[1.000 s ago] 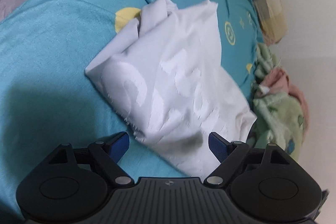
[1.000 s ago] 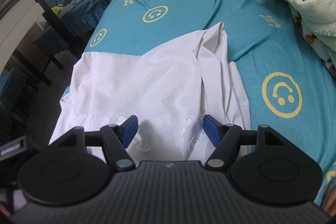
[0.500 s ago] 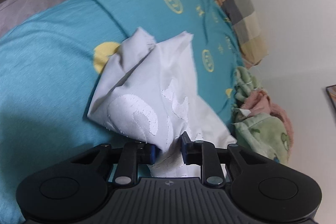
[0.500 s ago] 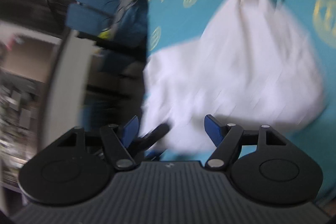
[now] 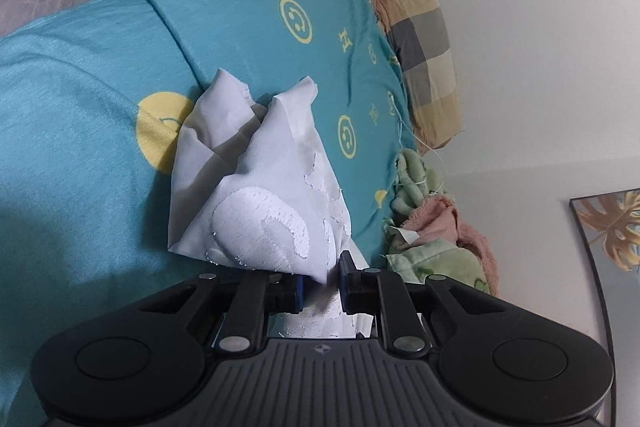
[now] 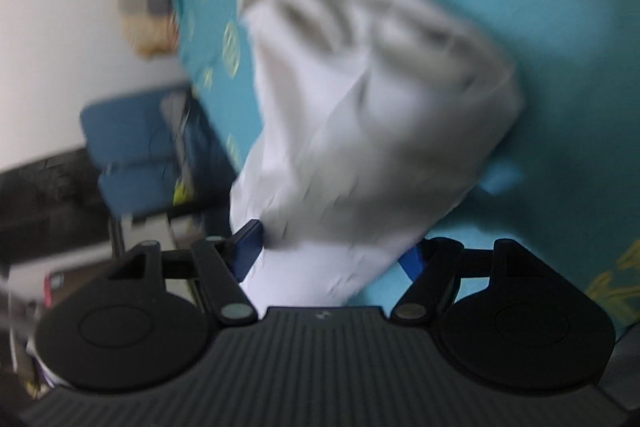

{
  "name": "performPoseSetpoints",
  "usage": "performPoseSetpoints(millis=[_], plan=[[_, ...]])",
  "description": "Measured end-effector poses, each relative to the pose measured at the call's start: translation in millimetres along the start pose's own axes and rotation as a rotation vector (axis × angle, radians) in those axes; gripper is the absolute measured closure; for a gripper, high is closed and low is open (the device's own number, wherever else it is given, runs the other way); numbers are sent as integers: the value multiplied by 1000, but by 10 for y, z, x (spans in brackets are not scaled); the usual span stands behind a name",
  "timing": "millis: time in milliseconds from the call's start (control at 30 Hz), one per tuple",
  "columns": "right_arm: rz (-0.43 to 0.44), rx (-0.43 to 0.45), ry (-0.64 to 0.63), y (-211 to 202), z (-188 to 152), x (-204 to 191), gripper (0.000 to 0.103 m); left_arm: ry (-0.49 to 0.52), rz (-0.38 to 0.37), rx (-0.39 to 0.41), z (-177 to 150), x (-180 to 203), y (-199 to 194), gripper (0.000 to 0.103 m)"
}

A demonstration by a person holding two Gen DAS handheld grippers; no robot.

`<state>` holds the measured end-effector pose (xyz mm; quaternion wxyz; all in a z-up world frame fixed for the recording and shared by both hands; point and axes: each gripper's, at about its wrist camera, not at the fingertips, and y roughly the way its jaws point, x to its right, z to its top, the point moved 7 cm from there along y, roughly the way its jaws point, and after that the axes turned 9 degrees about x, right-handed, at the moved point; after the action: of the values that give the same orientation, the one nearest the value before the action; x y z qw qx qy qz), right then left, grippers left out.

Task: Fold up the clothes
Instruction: 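Grasp the folded T-shirt with both grippers and carry it onto the blanket pile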

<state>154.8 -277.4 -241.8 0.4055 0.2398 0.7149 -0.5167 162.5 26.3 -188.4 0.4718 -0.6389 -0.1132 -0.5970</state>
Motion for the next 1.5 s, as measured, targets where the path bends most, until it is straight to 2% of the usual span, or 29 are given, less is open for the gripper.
performPoseSetpoints(millis=[67, 100, 133, 167, 200, 233, 300, 367, 433, 567, 667, 733, 800, 867, 1000, 1133, 1300, 1433, 1500], plan=[[-15, 38, -10, -18, 18, 15, 38, -16, 33, -10, -5, -65, 31, 82], [-25, 48, -26, -12, 11, 14, 44, -28, 69, -16, -8, -119, 45, 73], [-38, 55, -43, -1, -2, 18, 55, -42, 111, -23, -12, -179, 57, 67], [-52, 62, -61, 14, -19, 25, 60, -58, 139, -30, -18, -234, 70, 52], [-59, 67, -71, 24, -29, 32, 68, -72, 156, -36, -17, -278, 85, 43], [-61, 69, -76, 30, -34, 37, 72, -77, 169, -40, -8, -308, 102, 42], [-54, 73, -78, 18, -37, 34, 76, -77, 189, -49, 8, -348, 138, 33], [-30, 80, -93, -23, -9, -8, 78, -66, 187, -65, 2, -349, 183, 28], [-2, 87, -111, -70, 26, -58, 79, -61, 181, -75, -4, -352, 220, 29], [51, 99, -143, -89, 82, -208, 80, -93, 171, -48, 61, -383, 240, 38], [71, 94, -149, -107, 87, -254, 82, -106, 149, -26, 139, -367, 223, 48], [85, 86, -163, -142, 60, -306, 83, -103, 130, -21, 143, -321, 175, 58], [93, 95, -184, -240, 39, -349, 83, -95, 116, -22, 138, -243, 124, 72], [98, 110, -199, -349, 23, -384, 83, -50, 125, -27, 130, -58, 59, 77], [123, 134, -164, -620, 68, -446, 83, 49, 120, -33, 29, 552, -66, 80], [150, 169, -117, -1010, 418, -689, 83, 103, 71, -75, -230, 1458, 201, 81], [206, 299, -172, -1700, 1310, -1463, 83, 161, -60, -137, -719, 2854, 835, 81], [249, 472, -264, -2382, 2134, -2135, 83, 177, -224, -213, -1254, 4082, 1567, 81], [266, 574, -321, -2722, 2524, -2420, 83, 204, -320, -253, -1584, 4572, 1904, 81]])
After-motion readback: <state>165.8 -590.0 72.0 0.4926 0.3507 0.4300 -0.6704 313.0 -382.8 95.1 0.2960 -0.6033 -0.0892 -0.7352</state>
